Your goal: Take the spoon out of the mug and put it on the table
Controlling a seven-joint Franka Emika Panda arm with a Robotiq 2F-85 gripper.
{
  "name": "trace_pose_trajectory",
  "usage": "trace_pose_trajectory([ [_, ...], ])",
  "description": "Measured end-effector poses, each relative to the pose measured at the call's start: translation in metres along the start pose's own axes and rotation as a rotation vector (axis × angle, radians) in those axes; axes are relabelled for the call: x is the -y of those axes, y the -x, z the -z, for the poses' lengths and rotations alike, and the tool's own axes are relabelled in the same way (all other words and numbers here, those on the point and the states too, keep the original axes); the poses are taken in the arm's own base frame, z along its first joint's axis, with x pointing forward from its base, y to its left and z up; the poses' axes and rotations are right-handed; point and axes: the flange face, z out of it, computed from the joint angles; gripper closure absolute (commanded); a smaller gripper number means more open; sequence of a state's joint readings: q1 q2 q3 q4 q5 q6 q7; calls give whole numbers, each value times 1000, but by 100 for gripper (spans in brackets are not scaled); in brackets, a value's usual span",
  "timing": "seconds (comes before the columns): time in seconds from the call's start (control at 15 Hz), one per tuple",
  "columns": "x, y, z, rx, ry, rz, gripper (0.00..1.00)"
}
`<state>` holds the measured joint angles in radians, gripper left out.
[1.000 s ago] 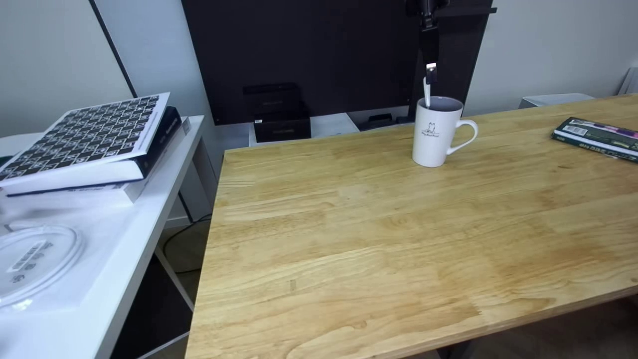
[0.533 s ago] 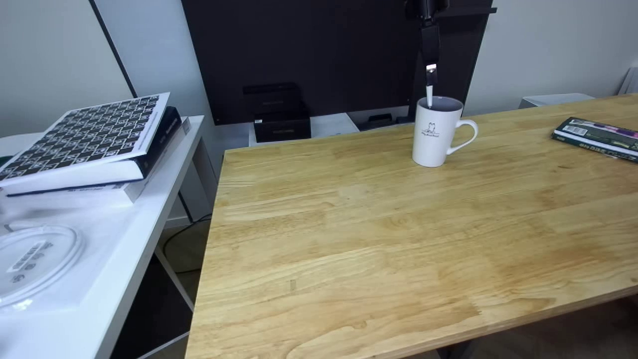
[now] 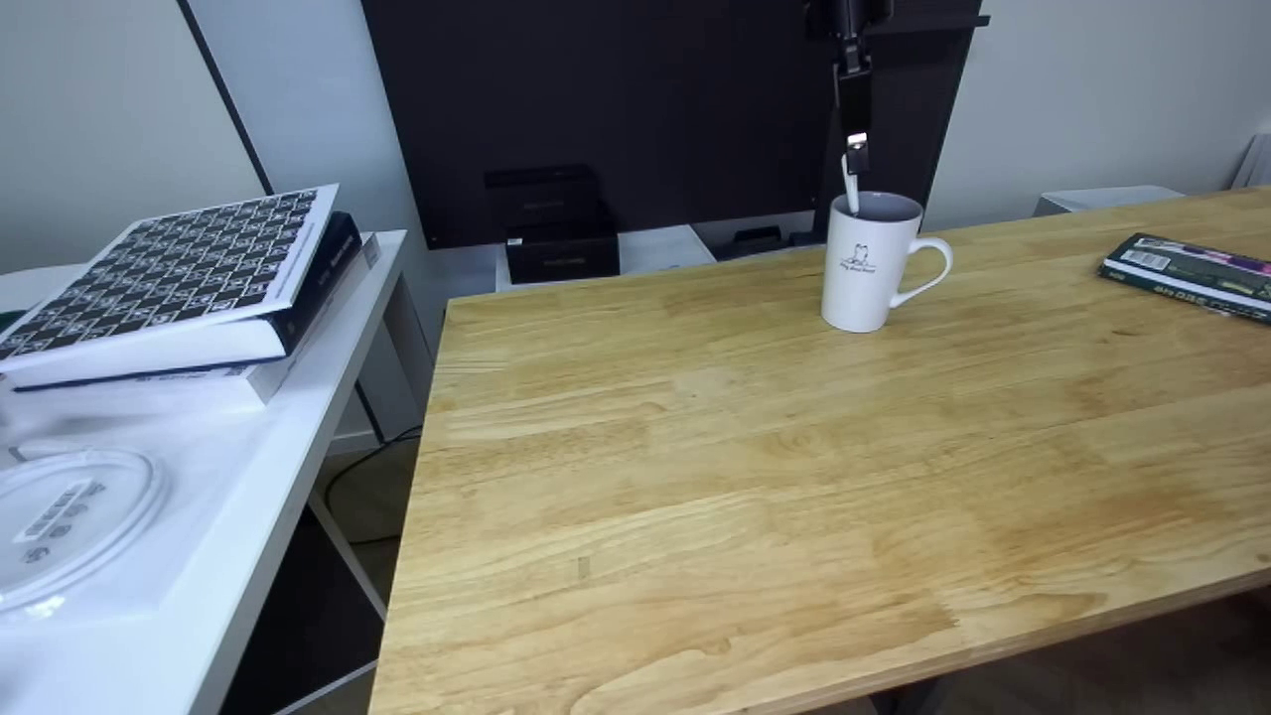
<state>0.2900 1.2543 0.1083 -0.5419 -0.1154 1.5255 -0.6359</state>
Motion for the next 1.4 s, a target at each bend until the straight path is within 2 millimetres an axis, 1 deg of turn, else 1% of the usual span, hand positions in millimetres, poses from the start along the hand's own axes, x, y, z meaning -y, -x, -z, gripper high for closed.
trace_pose_trajectory([
  [0.27, 6, -4, 4, -2, 6, 8, 97],
  [0.4, 9, -5, 15, -11, 21, 13, 97],
  [0.53, 15, -5, 37, -28, 45, 17, 97],
  [0.8, 34, 3, 95, -49, 75, 22, 97],
  [0.93, 42, 8, 117, -64, 87, 24, 97],
  [1.2, 47, 21, 150, -74, 110, 13, 97],
  [1.4, 41, 38, 166, -27, 152, -27, 97],
])
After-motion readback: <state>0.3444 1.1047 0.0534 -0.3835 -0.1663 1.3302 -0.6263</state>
